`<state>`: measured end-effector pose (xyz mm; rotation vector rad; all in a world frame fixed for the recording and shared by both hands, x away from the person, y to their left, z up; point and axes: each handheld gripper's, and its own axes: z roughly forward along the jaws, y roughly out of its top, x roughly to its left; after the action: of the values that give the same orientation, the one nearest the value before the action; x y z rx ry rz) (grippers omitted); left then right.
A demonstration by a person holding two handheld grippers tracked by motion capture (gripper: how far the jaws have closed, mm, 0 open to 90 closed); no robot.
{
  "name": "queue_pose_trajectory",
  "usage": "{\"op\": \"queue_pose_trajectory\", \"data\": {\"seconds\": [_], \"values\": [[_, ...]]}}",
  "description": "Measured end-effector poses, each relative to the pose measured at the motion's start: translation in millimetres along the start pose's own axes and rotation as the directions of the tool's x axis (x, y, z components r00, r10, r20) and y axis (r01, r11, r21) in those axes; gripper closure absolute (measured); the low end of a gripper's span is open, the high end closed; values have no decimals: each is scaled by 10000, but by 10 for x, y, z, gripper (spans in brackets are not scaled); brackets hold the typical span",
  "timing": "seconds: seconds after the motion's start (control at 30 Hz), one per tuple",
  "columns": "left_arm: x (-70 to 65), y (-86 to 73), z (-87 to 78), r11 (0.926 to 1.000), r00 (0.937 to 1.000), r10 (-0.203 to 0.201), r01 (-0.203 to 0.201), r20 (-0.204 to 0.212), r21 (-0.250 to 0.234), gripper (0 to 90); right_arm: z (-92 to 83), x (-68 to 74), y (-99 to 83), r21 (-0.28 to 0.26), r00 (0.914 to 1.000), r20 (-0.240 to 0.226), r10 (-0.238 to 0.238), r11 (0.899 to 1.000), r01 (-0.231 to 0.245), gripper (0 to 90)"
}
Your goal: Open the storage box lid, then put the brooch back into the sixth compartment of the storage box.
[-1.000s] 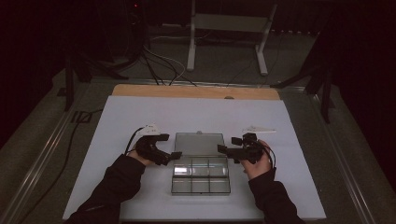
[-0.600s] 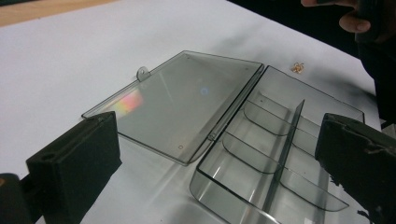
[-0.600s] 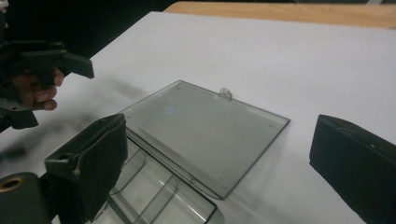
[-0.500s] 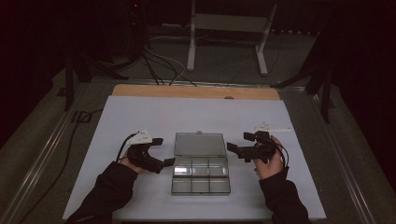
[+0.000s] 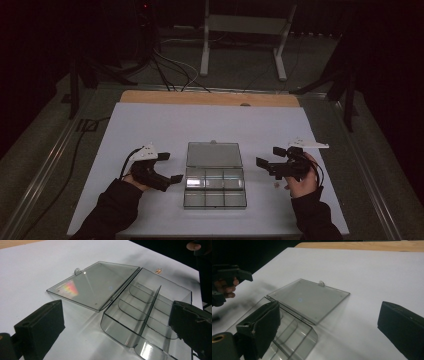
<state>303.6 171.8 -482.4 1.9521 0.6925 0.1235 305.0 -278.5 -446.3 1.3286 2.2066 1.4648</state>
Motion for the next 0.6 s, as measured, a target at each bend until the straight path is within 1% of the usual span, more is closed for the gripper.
{"op": "queue_pose_trajectory", "data": {"seconds": [0.07, 0.13, 0.2, 0.27, 0.37, 0.43, 0.5, 0.53, 0.6], "values": [[10, -6, 1, 9999, 10000, 22, -21, 31, -137, 20, -44, -36, -23, 38, 10000, -1, 20, 10000, -20, 43], [20, -5, 6, 9998, 10000, 21, -22, -59, -216, 20, -91, -73, -53, -59, 9997, -198, 130, 9999, -131, 42], [27, -6, 7, 9995, 10000, 18, -20, -62, -324, 20, -139, -98, -88, -80, 9998, -173, 138, 9999, -140, 37], [32, -8, 10, 9996, 9999, 73, -77, -123, -290, 20, -162, -111, -106, -82, 9996, -224, 184, 9998, -186, 31], [40, -18, 20, 9997, 9999, 38, -42, -159, -239, 20, -239, -159, -175, -137, 9999, -69, 148, 9998, -149, 24], [36, -23, 25, 9997, 9998, 47, -51, -181, -243, 20, -256, -168, -192, -149, 9998, -88, 163, 9998, -164, 18], [24, -31, 30, 9998, 9997, 141, -144, -219, -143, 20, -305, -192, -245, -170, 9999, -4, 115, 9998, -115, 11], [21, -31, 30, 9998, 9996, 157, -160, -232, -132, 20, -320, -202, -261, -176, 9999, -30, 126, 9998, -126, 11], [16, -31, 27, 9997, 9997, 143, -147, -175, -199, 20, -346, -217, -292, -83, 9996, 64, 283, 9996, -283, 11]]}}
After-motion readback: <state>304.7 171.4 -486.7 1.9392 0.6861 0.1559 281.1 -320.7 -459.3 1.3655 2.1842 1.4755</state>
